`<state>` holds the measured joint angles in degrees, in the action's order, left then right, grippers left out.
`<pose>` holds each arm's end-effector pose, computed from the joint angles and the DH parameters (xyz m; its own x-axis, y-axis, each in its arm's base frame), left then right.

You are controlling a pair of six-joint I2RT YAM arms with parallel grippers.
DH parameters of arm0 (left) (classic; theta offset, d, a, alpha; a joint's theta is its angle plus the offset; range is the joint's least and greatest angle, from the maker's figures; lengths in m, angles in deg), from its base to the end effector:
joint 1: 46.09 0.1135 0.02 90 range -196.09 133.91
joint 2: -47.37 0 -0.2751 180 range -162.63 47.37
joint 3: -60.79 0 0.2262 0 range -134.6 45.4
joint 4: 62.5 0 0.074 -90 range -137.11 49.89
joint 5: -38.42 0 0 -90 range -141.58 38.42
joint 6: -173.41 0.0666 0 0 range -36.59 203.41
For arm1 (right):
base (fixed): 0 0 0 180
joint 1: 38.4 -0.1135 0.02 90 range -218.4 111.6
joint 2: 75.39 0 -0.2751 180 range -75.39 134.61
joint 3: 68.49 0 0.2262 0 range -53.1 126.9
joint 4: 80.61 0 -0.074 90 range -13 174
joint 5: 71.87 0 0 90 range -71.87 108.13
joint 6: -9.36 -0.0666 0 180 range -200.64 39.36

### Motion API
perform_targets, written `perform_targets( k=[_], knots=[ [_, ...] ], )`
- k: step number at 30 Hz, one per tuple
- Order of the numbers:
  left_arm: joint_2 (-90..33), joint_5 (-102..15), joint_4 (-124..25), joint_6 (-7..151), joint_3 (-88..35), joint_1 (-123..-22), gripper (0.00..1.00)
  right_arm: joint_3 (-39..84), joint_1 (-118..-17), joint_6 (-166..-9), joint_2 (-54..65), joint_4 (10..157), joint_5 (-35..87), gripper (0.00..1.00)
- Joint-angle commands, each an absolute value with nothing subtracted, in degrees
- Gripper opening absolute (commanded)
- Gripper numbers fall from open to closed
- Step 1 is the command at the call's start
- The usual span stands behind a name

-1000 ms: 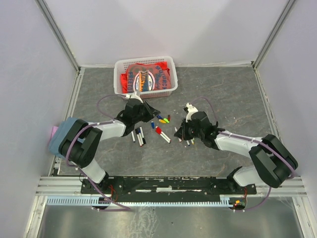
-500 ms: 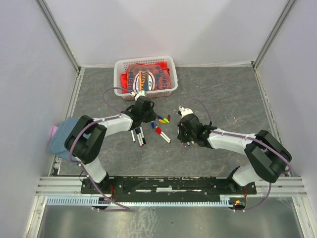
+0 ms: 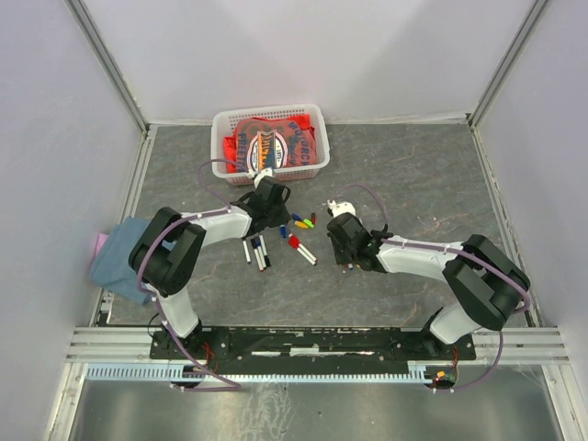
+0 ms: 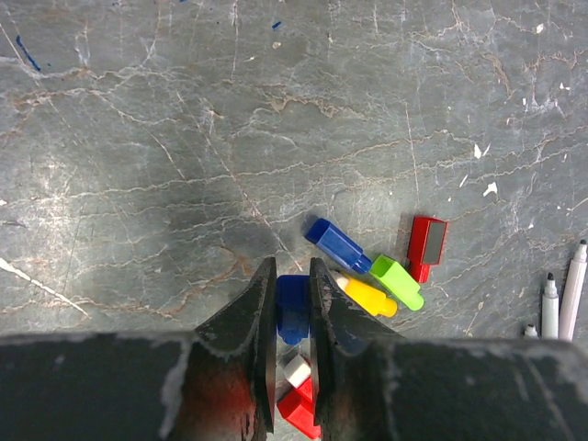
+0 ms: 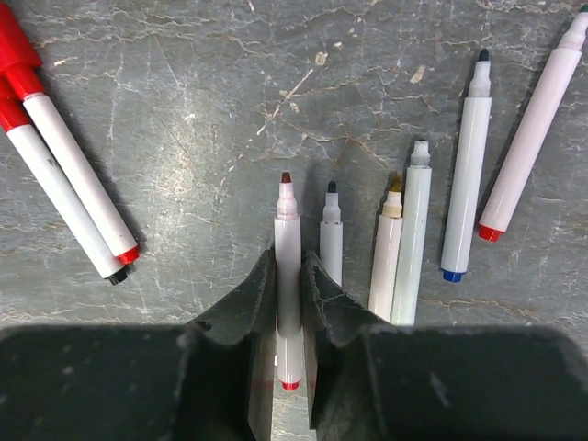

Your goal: Open the pen caps

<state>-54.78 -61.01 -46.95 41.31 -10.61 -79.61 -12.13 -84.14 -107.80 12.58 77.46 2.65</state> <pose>0.3135 -0.1946 0.1658 -0.7492 -0.2971 -0.5920 -0.0699 0.9243 -0.3753 0.2116 0.1917 0.1587 -0.7640 -0.1536 -0.6267 -0.2594 0.9624 0.0803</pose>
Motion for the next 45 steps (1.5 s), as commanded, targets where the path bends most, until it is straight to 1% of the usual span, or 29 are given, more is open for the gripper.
perform_targets(
  k=[1, 7, 9, 14, 19, 20, 22, 26, 33, 45],
  knots=[
    [-55.91, -62.46, -47.4, 43.94, -12.87, -79.93, 0.13, -9.55, -84.68, -106.89, 13.05, 76.12, -0.7, 0.23],
    [-55.75, -62.17, -47.39, 44.12, -12.87, -79.97, 0.27, -8.93, -85.04, -106.52, 12.33, 74.61, -1.91, 0.3],
    [-55.62, -62.2, -47.38, 44.13, -12.89, -79.93, 0.27, -8.6, -85.23, -106.23, 11.73, 74.06, -2.35, 0.31],
    [-55.22, -62.23, -47.25, 44.37, -12.94, -79.93, 0.37, -7.41, -85.99, -104.75, 9.61, 73.59, -2.78, 0.32],
    [-54.44, -62.45, -47.02, 44.39, -13.02, -79.93, 0.38, -5.58, -87.27, -102.96, 8.72, 73.54, -1.91, 0.34],
    [-54.08, -62.47, -47.08, 44.31, -12.9, -79.93, 0.38, -5.21, -87.49, -102.57, 8.72, 73.69, -1.53, 0.37],
    [-53.2, -62.5, -47.04, 44.17, -12.74, -79.93, 0.38, -4.54, -87.77, -101.81, 9.1, 74.3, 0.01, 0.38],
    [-50.61, -62.11, -48.49, 43.4, -11.16, -79.93, 0.39, -2.91, -88.58, -101.0, 11.07, 75.34, 2.52, 0.38],
    [-44.49, -60.77, -53.28, 40.62, -5.73, -79.93, 0.47, -0.17, -89.79, -100.06, 15.49, 76.63, 5.53, 0.38],
    [-38.62, -60.6, -55.59, 38.77, -1.07, -79.84, 0.49, 2.18, -90.13, -99.97, 20.36, 77.89, 6.97, 0.38]
  ],
)
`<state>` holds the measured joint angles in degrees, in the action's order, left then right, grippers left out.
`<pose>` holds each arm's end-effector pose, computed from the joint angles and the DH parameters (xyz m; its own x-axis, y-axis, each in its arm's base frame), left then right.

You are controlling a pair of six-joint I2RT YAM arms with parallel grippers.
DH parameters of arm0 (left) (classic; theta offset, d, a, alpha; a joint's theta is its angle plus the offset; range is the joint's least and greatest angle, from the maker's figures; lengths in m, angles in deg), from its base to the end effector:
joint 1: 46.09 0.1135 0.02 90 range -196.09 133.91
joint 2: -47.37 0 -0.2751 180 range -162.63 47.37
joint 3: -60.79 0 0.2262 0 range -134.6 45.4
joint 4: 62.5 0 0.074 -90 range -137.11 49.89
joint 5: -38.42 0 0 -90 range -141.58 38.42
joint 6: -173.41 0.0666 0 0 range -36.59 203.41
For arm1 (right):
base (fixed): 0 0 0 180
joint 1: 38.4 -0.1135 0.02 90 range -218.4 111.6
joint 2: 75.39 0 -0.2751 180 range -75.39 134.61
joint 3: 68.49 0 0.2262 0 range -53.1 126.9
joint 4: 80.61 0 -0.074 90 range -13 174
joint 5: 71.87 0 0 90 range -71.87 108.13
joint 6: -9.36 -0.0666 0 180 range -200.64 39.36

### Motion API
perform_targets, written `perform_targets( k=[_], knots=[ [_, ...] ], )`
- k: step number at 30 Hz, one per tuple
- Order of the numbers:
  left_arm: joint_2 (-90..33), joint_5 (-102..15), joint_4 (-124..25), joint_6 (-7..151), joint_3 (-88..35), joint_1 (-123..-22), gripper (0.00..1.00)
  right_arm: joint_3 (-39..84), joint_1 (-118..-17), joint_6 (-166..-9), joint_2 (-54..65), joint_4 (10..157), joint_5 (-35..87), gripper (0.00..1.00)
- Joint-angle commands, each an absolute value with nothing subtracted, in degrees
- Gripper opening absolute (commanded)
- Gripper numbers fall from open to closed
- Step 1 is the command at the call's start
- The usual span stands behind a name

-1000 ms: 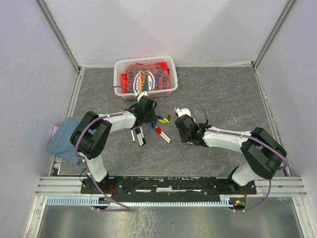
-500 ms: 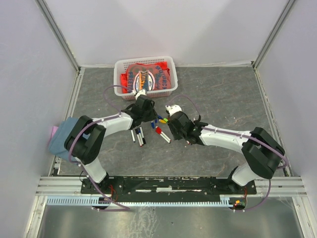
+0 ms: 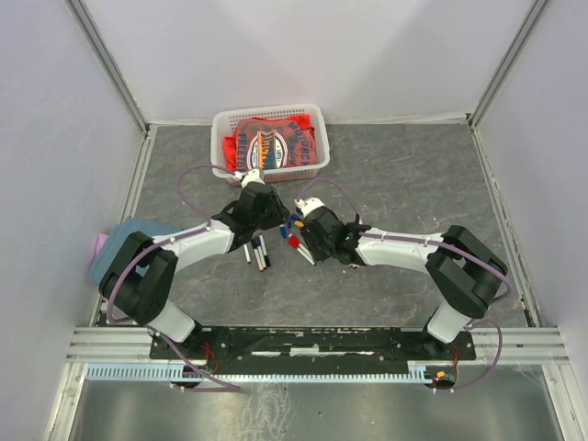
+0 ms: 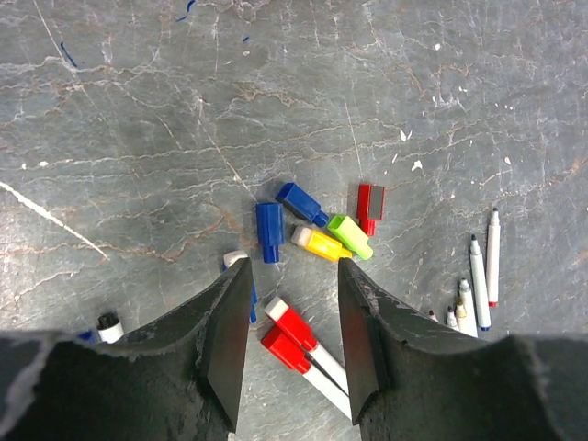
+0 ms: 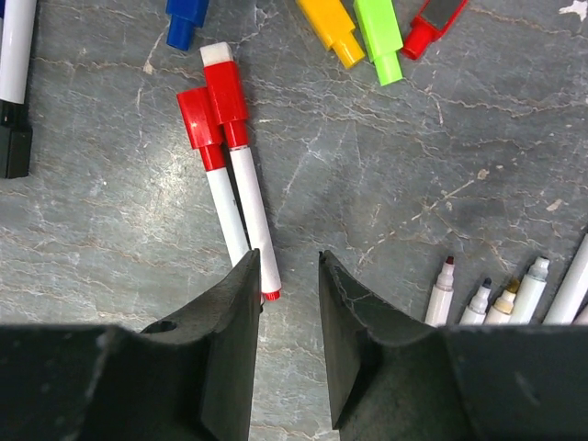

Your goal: Open the pen caps

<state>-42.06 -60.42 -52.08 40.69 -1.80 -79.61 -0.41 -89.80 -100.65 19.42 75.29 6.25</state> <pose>0.2811 -0.1739 0.2018 -0.6718 -0.3591 -0.6478 -0.0165 0.8817 -0.4716 0.2185 0.2517 0.1780 -0.6884 -0.3256 -0.6481 -0.4769 0.8765 0.0662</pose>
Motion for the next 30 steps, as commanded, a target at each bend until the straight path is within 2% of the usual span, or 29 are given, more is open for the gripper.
perform_targets(
  k=[1, 22, 27, 30],
  knots=[
    [-38.26, -60.63, -55.63, 38.7, -0.83, -79.82, 0.49, 2.26, -90.23, -99.98, 20.64, 77.93, 6.96, 0.38],
    [-36.39, -60.32, -56.61, 37.72, 1.28, -79.9, 0.5, 2.06, -90.78, -99.51, 24.59, 77.67, 5.6, 0.36],
    [-36.36, -59.82, -56.45, 37.39, 1.28, -79.84, 0.51, 1.87, -91.09, -99.28, 25.83, 76.37, 5.58, 0.28],
    [-36.48, -59.35, -56.26, 37.11, 1.27, -79.85, 0.52, 1.3, -91.09, -99.52, 26.15, 76.27, 5.97, 0.19]
  ],
)
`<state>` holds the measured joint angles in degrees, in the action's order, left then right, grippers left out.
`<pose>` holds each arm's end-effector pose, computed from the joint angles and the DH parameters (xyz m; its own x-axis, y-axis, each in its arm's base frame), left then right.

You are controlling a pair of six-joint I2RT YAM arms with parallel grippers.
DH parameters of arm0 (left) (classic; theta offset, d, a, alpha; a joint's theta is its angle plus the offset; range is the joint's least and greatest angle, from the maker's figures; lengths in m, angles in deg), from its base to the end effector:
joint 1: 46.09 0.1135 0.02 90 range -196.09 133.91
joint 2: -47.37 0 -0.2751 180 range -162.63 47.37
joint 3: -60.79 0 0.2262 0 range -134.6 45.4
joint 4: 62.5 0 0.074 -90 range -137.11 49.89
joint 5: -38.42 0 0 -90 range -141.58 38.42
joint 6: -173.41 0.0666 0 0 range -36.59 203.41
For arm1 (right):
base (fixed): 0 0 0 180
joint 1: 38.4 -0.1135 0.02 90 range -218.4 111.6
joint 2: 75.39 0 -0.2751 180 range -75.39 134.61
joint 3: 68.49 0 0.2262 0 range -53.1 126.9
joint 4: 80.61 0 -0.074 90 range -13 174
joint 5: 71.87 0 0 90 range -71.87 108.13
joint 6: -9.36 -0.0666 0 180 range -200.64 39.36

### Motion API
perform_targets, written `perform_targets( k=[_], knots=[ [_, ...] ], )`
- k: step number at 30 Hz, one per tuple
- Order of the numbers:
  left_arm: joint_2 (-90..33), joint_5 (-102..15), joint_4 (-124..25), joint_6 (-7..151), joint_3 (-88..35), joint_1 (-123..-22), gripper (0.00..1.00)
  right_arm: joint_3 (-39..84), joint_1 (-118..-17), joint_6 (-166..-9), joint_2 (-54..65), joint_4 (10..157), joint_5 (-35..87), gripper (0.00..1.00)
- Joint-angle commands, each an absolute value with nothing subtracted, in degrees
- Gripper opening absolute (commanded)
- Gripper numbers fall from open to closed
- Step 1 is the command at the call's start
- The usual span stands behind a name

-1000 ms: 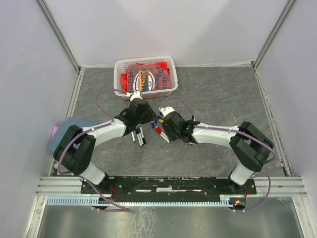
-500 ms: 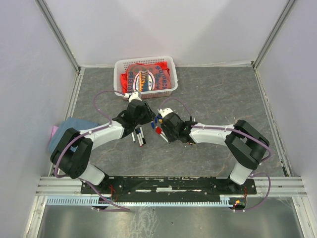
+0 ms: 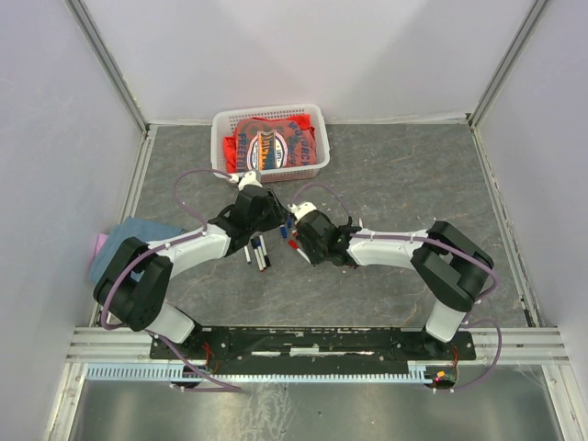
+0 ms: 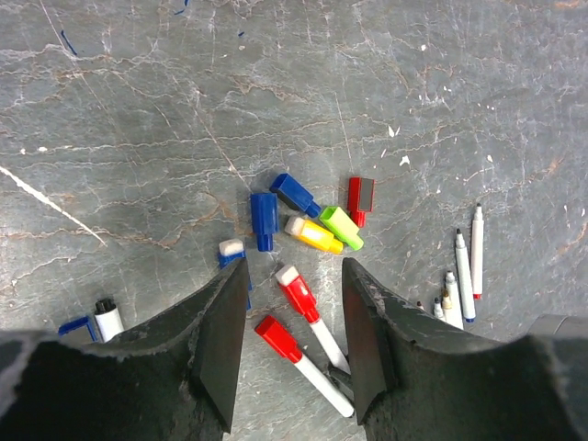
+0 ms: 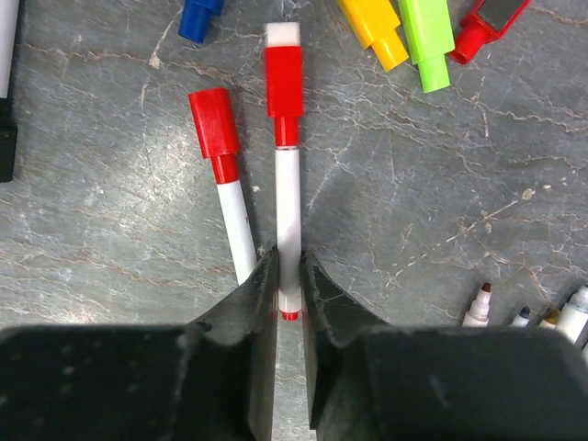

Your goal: Open the pen caps

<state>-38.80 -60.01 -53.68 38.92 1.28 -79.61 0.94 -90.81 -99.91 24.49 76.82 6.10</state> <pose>0.2702 -0.1673 0.2053 -0.6583 -0.3955 -0.6405 -0.0204 0.8600 -0.5100 0.2220 0.2656 0.1587 -0.6905 -0.3679 -0.6228 -0.4986 0.8659 0.0413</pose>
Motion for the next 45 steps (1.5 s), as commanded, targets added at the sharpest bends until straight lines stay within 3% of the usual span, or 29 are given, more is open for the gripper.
perform_targets(
  k=[1, 10, 30, 45],
  knots=[
    [-36.53, -59.01, -56.18, 37.0, 1.28, -79.82, 0.53, 1.15, -91.13, -99.63, 26.13, 76.22, 6.0, 0.16],
    [-36.23, -55.91, -55.08, 35.74, 0.8, -79.76, 0.57, -1.16, -91.14, -99.73, 22.48, 78.18, 6.62, 0.01],
    [-39.5, -41.19, -59.86, 29.62, 1.63, -77.77, 0.59, -6.03, -91.14, -101.22, 10.04, 82.49, 9.58, 0.01],
    [-38.37, -38.75, -62.52, 27.34, 3.95, -77.09, 0.59, -6.78, -90.64, -103.13, 6.85, 84.5, 11.72, 0.01]
  ],
)
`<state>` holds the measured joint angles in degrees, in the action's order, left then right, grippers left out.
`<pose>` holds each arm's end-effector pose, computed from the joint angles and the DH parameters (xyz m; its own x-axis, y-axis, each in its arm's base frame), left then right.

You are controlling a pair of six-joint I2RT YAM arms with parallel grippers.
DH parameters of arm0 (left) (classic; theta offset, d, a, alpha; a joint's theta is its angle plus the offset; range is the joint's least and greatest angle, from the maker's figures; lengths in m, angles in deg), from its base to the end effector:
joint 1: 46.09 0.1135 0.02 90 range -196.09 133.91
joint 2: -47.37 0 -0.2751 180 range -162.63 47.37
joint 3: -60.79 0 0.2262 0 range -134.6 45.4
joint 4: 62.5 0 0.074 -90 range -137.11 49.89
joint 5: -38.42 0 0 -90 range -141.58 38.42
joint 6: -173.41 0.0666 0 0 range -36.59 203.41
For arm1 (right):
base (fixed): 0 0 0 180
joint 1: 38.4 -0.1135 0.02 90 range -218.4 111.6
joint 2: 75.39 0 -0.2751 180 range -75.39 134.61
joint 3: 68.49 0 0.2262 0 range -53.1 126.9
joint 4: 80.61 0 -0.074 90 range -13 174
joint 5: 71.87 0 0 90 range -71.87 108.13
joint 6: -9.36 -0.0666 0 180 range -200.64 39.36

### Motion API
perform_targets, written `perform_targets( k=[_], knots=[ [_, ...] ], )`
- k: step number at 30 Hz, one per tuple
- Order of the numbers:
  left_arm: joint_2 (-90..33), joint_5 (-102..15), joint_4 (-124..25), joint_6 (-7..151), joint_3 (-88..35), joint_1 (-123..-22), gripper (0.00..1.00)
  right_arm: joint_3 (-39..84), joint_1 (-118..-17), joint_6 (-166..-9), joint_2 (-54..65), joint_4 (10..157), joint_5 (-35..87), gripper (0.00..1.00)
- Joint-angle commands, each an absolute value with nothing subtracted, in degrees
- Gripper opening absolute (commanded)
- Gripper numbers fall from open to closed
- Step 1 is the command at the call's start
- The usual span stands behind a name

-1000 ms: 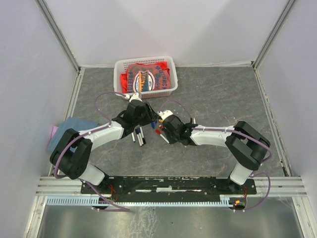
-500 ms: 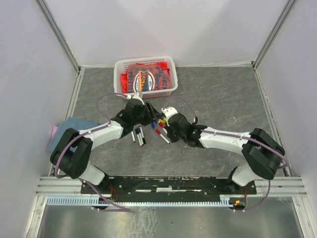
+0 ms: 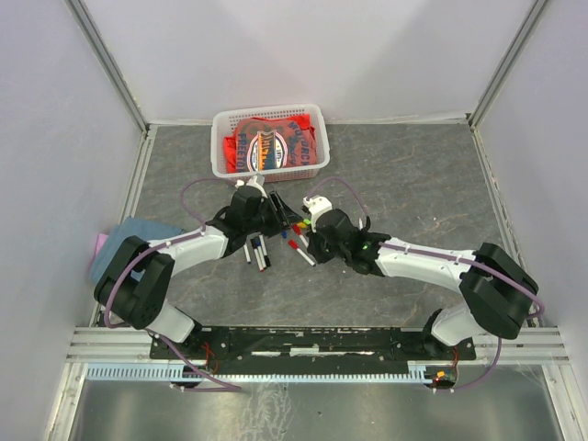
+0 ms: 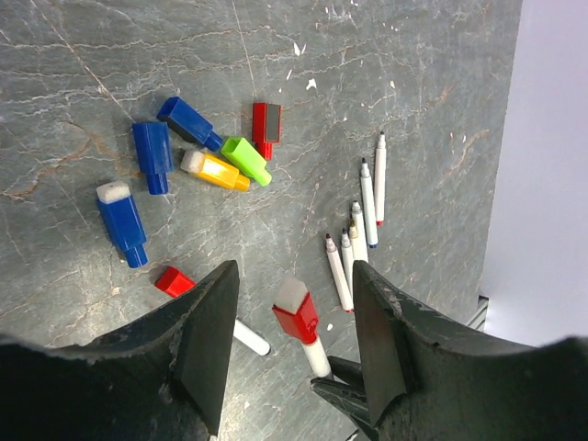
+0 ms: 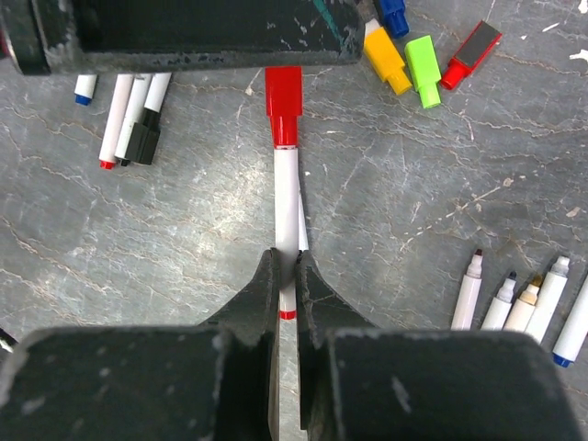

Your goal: Open the pen caps

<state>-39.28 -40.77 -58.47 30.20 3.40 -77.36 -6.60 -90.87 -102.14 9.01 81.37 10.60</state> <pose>0.2652 -0.1756 0.2010 -0.7966 -0.4366 -0.4182 0.0099 0.6822 -0.7311 0.1949 0.2394 0.2097 -0.6342 -0.2292 -0.7384 -0.5299 0.8243 0.1993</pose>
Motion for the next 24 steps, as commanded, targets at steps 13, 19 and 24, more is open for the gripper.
perform_targets(
  k=[13, 19, 24],
  knots=[
    [-37.63, -36.3, -66.64, 24.1, 5.59, -76.91, 0.47, -8.59, -87.51, -106.65, 5.62, 88.98, 17.55, 0.01],
    [-37.69, -35.26, -68.21, 22.98, 6.27, -76.65, 0.42, -9.84, -85.34, -108.45, 5.42, 91.29, 21.12, 0.01],
    [-38.03, -34.73, -69.48, 22.09, 6.46, -76.55, 0.41, -9.86, -84.55, -109.16, 5.78, 92.29, 23.61, 0.01]
  ],
)
